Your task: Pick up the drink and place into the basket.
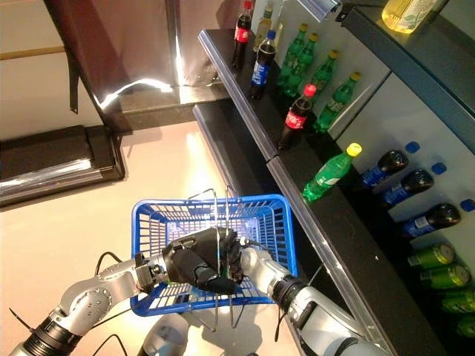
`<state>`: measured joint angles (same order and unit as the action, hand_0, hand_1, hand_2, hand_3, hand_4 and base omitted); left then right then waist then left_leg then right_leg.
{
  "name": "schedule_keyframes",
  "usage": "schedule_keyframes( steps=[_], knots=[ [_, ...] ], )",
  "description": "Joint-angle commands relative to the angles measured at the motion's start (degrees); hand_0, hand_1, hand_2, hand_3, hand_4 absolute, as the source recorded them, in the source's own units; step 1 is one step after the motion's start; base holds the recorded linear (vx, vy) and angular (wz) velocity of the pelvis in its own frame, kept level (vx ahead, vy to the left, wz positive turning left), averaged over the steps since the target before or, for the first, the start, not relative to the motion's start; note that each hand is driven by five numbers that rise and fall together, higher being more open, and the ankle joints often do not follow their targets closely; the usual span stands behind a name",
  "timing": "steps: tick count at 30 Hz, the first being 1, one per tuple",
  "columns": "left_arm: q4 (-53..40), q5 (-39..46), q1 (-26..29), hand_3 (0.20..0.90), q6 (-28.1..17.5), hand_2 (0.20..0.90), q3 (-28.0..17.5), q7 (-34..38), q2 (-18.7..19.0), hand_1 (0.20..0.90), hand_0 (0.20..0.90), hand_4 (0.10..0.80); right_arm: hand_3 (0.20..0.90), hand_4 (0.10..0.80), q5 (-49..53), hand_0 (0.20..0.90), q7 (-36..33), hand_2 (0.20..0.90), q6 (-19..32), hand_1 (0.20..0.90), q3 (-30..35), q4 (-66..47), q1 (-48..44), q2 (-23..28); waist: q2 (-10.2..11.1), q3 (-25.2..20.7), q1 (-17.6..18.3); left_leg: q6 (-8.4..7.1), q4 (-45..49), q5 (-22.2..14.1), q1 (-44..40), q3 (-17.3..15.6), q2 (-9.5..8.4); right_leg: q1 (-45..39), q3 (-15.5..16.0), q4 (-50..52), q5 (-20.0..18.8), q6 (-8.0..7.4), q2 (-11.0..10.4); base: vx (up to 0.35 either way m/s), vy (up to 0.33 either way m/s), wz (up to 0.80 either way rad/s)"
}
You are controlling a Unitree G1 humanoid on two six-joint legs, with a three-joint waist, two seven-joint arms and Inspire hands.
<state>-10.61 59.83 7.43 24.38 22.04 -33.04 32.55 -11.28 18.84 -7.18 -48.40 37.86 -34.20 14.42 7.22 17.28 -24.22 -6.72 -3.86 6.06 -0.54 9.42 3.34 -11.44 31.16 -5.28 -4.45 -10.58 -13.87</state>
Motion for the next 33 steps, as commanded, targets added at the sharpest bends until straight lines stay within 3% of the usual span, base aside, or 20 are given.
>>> schedule_keyframes(
  steps=[1,8,9,11,12,33],
  knots=[
    [-22.9,10.5,14.1,0.200,-9.8,0.300,3.4,-16.1,-15.1,0.300,0.300,0.100,0.200,0.100,-0.5,0.300,-0.1,0.300,1.7,0.300,-3.1,2.9,-6.4,-3.6,-1.6,-15.3,-0.5,2.55,-1.1,-1.2,0.1,2.9,-5.04,-1.0,0.5,0.3,1.9,1.91,3.7,0.000,0.000,0.00],
    [-23.1,11.1,14.5,0.200,-9.4,0.300,3.3,-16.2,-15.2,0.300,0.300,0.100,0.200,0.100,-2.7,0.300,0.0,0.300,0.6,0.300,-2.9,5.4,-5.9,-5.2,-1.7,-15.2,-0.8,2.63,-1.1,-1.1,0.4,3.1,-5.13,-1.0,0.6,0.3,1.9,1.90,3.7,0.000,0.000,0.00],
    [-23.2,11.0,14.6,0.200,-9.4,0.300,3.5,-16.1,-15.3,0.300,0.300,0.100,0.241,0.141,-2.7,0.335,-0.2,0.335,0.5,0.335,-2.9,5.8,-5.9,-5.3,-1.7,-15.3,-0.8,2.63,-1.1,-1.1,0.5,3.1,-5.12,-1.0,0.6,0.3,1.9,1.90,3.7,0.000,0.000,0.00],
    [-23.1,10.8,14.9,0.200,-9.5,0.300,3.7,-16.0,-15.3,0.300,0.300,0.100,0.524,0.424,-2.9,0.578,-0.6,0.578,0.3,0.578,-2.9,6.5,-6.0,-5.6,-1.7,-15.2,-0.9,2.63,-1.1,-1.1,0.5,3.4,-5.18,-1.0,0.8,0.3,2.0,1.94,3.8,-0.004,-0.004,0.02],
    [-23.2,10.9,14.9,0.200,-9.5,0.300,3.7,-15.9,-15.4,0.300,0.300,0.100,0.900,0.800,-3.0,0.900,-0.8,0.900,0.3,0.900,-2.8,6.8,-6.0,-5.7,-1.7,-15.2,-1.0,2.62,-1.1,-1.1,0.5,3.5,-5.22,-1.0,0.9,0.3,1.9,1.93,3.8,-0.005,-0.006,0.05],
    [-22.5,9.7,14.1,0.200,-10.8,0.300,3.2,-13.8,-15.8,0.300,0.300,0.100,0.900,0.800,-3.1,0.900,-2.6,0.900,-0.6,0.900,-1.5,4.6,-5.6,-4.4,-2.0,-15.2,0.1,2.71,-1.1,-1.1,0.3,2.2,-5.10,-0.7,0.3,0.3,1.8,2.02,3.9,-0.001,0.000,0.01]
  ],
)
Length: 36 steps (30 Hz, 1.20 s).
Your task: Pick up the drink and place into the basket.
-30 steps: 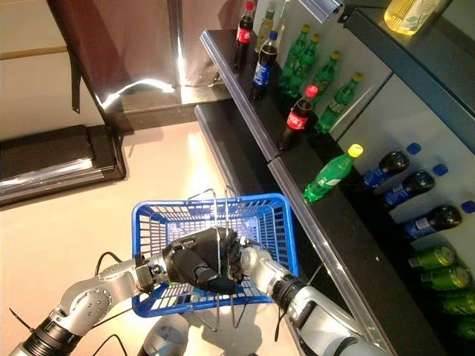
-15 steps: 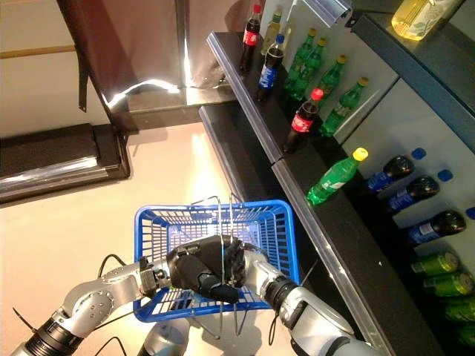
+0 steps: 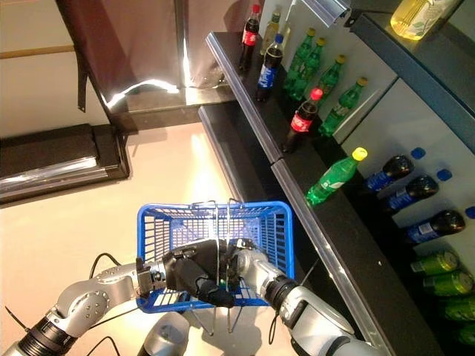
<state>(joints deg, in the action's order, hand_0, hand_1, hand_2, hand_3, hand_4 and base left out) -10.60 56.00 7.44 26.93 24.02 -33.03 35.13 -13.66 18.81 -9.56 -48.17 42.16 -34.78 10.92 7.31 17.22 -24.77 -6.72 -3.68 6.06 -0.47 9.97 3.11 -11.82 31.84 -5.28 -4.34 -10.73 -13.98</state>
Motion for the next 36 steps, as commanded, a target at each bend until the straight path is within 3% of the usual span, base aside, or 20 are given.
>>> schedule_keyframes(
  steps=[1,14,27,36],
  knots=[
    [-22.4,13.3,14.1,0.200,-13.6,0.300,1.1,-13.4,-18.3,0.300,0.300,0.100,0.900,0.800,-0.3,0.900,-2.9,0.900,1.8,0.900,-1.5,0.2,-4.9,-0.8,-2.1,-15.1,0.7,2.69,-1.3,-1.1,0.2,1.5,-4.86,-0.3,-0.4,0.3,1.7,2.16,4.0,0.000,0.000,0.00],
    [-19.4,11.1,9.7,0.200,-19.3,0.300,-5.3,-5.2,-16.3,0.300,0.300,0.100,0.900,0.800,7.7,0.900,-8.5,0.900,0.8,0.900,4.4,-12.0,-0.4,6.0,-2.2,-14.6,3.3,2.92,-1.3,-0.8,0.3,-0.9,-4.46,0.6,-1.7,0.3,1.0,1.84,3.9,-0.013,0.008,-0.04],
    [-16.1,7.9,5.0,0.200,-25.5,0.300,-13.6,-0.4,-16.0,0.300,0.300,0.100,0.900,0.800,10.5,0.900,-12.7,0.900,8.3,0.900,15.4,-28.9,9.9,11.5,-4.0,-13.9,8.5,3.27,-1.3,-1.8,-1.2,-6.6,-3.15,1.8,-5.8,0.3,0.7,1.48,3.7,-0.022,0.016,-0.17],
    [-13.1,5.3,1.1,0.200,-31.8,0.300,-18.3,7.2,-15.8,0.300,0.300,0.100,0.900,0.800,13.2,0.900,-15.1,0.900,13.0,0.900,22.9,-38.2,17.9,14.7,-4.8,-13.7,12.9,3.45,-1.3,-2.8,-2.5,-10.9,-2.32,3.3,-9.6,0.3,0.3,0.98,3.5,-0.014,0.020,-0.25]
  ],
)
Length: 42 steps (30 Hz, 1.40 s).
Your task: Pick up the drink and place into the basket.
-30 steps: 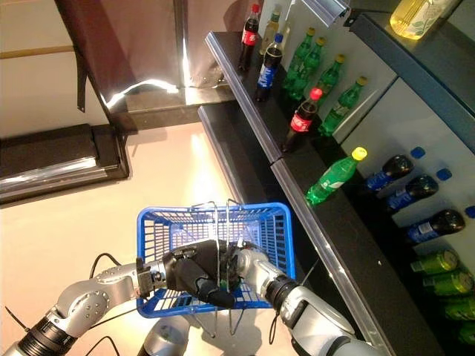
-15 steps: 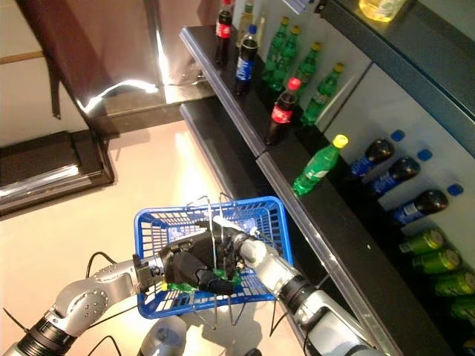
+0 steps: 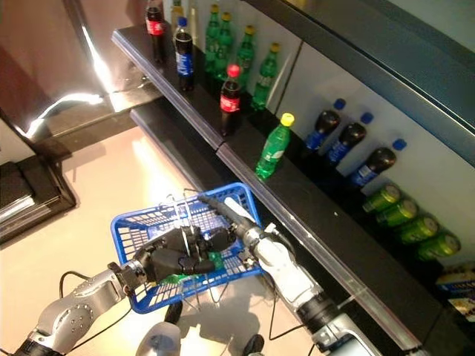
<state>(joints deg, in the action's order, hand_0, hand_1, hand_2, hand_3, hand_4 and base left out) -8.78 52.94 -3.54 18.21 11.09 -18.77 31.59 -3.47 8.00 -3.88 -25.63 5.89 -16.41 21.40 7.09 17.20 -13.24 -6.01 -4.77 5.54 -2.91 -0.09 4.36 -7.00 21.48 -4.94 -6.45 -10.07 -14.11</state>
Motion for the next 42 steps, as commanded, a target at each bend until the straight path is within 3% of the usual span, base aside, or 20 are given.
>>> schedule_keyframes(
  steps=[1,13,27,35,39,42],
  knots=[
    [-13.7,7.3,11.2,0.200,-24.5,0.300,-6.1,-5.9,-12.2,0.300,0.300,0.100,0.900,0.800,3.6,0.900,-6.2,0.900,9.4,0.900,1.9,-2.3,1.5,4.1,-4.8,-13.7,2.4,2.75,-0.2,-2.6,-0.4,-2.0,-3.31,-1.3,0.1,-0.1,2.3,0.17,3.5,-0.013,0.011,-0.18],
    [-1.5,6.3,4.9,0.200,-28.2,0.300,-13.4,0.6,-12.2,0.300,0.300,0.100,0.900,0.800,11.1,0.900,-10.2,0.900,19.0,0.900,14.4,-0.2,14.9,2.1,-5.8,-13.5,9.7,2.49,-0.2,-4.3,-2.4,-8.5,-1.56,-0.1,-4.1,-0.1,2.0,0.30,3.5,-0.005,-0.008,-0.18],
    [17.3,3.8,0.4,0.200,-26.8,0.300,-19.8,5.2,-12.5,0.300,0.300,0.100,0.900,0.800,16.6,0.900,-17.5,0.900,21.6,0.900,24.4,9.8,21.9,0.1,-6.2,-12.8,14.6,2.59,-0.2,-5.6,-4.3,-12.1,-0.88,0.4,-7.9,-0.1,2.2,0.71,4.5,0.003,-0.030,-0.13],
    [38.4,4.0,1.2,0.200,-26.3,0.300,-21.6,3.6,-13.7,0.300,0.300,0.100,0.900,0.800,27.1,0.900,-14.0,0.900,21.1,0.900,27.1,25.3,22.4,-2.2,-6.9,-13.2,15.9,2.22,-0.2,-5.9,-4.5,-13.7,-0.70,1.0,-9.2,-0.1,2.3,0.85,4.9,-0.006,0.012,-0.17],
    [51.7,1.6,2.0,0.200,-26.8,0.300,-20.9,2.5,-14.2,0.300,0.300,0.100,0.900,0.800,29.9,0.900,-7.0,0.900,21.5,0.900,27.7,39.4,21.4,-2.5,-7.0,-13.6,15.9,2.14,-0.2,-6.1,-4.7,-13.6,-0.70,0.9,-9.6,-0.1,2.5,1.13,5.2,0.003,0.006,-0.05],
    [56.5,-0.4,2.4,0.200,-25.6,0.300,-20.7,2.7,-14.0,0.300,0.300,0.100,0.900,0.800,30.0,0.900,-5.4,0.900,21.4,0.900,27.7,45.5,20.4,-2.5,-7.0,-13.9,15.6,2.15,-0.2,-6.3,-4.8,-13.3,-0.80,0.7,-9.8,-0.1,2.7,1.34,5.5,0.000,0.000,0.00]
  ],
)
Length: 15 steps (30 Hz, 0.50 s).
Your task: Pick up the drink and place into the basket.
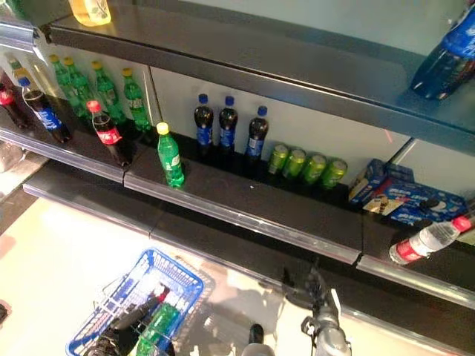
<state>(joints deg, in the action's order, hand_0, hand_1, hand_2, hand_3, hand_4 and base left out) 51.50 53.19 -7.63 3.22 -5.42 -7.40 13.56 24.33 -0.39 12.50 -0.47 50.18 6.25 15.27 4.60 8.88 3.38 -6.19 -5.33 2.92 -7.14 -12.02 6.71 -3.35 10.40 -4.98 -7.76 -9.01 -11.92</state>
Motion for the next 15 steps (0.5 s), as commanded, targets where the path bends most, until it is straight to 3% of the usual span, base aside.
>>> schedule_keyframes(
  steps=[1,6,15],
  knots=[
    [-1.6,-0.9,6.6,0.200,-9.8,0.300,-4.4,-8.9,4.1,0.300,0.300,0.100,0.900,0.800,2.8,0.900,3.6,0.900,4.9,0.900,2.8,3.4,-2.6,3.6,-4.4,-5.7,-1.1,2.36,0.3,-3.7,-0.6,-1.3,-3.19,-3.0,1.2,0.0,4.1,0.35,3.4,0.000,0.000,0.00],
    [7.3,-5.2,7.0,0.200,-9.6,0.300,-4.3,-9.5,4.2,0.300,0.300,0.100,0.900,0.800,2.8,0.900,5.1,0.900,5.7,0.900,3.1,10.3,-3.7,3.4,-4.3,-6.0,-1.4,2.42,0.3,-3.9,-0.9,-1.0,-3.19,-3.5,1.1,0.0,4.4,0.63,3.7,0.008,-0.005,-0.04],
    [16.1,-8.5,7.4,0.200,-9.0,0.300,-3.4,-11.2,4.1,0.300,0.300,0.100,0.900,0.800,1.4,0.900,7.0,0.900,2.4,0.900,3.6,19.2,-5.1,3.2,-4.5,-6.3,-1.7,2.49,0.3,-4.2,-1.1,-0.3,-3.36,-4.0,1.3,0.0,4.8,0.74,3.9,0.000,0.000,0.00]
  ],
)
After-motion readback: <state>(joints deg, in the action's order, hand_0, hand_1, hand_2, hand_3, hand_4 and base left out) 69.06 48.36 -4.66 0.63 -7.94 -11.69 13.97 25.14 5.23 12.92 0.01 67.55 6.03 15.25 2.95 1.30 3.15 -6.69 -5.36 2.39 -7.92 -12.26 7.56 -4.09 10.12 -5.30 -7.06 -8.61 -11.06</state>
